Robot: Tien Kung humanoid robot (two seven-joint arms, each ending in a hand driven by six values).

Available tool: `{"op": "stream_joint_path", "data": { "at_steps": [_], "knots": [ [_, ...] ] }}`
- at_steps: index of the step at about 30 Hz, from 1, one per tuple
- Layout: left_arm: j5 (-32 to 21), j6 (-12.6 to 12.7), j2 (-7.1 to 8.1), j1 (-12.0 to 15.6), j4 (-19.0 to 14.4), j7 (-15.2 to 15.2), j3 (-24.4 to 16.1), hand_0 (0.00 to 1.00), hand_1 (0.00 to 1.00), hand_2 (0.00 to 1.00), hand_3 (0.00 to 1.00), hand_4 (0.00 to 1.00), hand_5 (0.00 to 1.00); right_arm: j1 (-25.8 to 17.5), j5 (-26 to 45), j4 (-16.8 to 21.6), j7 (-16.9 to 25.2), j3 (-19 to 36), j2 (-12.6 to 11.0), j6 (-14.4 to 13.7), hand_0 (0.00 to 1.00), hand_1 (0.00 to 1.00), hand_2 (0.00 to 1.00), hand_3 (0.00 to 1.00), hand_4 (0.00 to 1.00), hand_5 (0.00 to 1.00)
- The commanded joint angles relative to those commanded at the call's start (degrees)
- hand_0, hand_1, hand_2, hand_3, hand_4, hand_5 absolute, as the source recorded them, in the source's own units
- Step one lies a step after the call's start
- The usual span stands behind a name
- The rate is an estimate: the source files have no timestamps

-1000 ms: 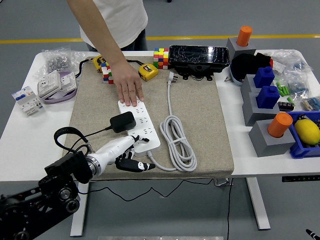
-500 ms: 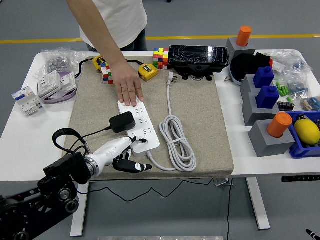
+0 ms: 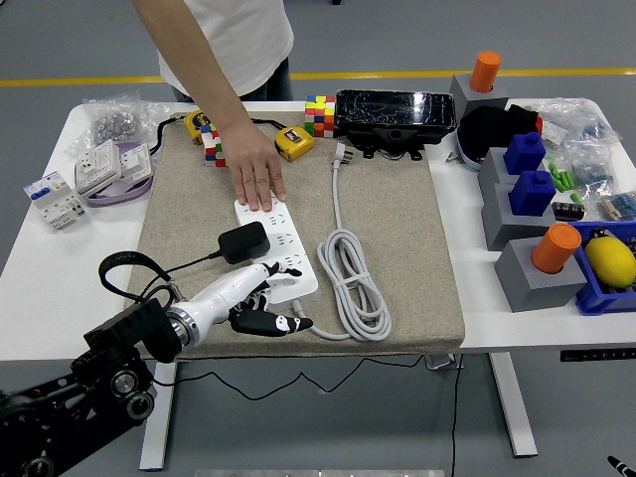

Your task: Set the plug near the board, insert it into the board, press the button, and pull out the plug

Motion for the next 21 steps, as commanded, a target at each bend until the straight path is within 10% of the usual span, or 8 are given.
{"op": "stream_joint_path", "data": {
  "at_steps": [21],
  "knots": [
    [-7.8, 3.8, 0.11, 0.7, -1.6, -6.6, -3.2, 0.083, 0.074, 0.134, 0.832, 0.890, 0.502, 0.1, 0.0, 0.1, 0.0, 0.0, 0.1, -0.1, 0.570, 0.663, 0.677, 0.601, 0.973, 0.491]
  ]
}}
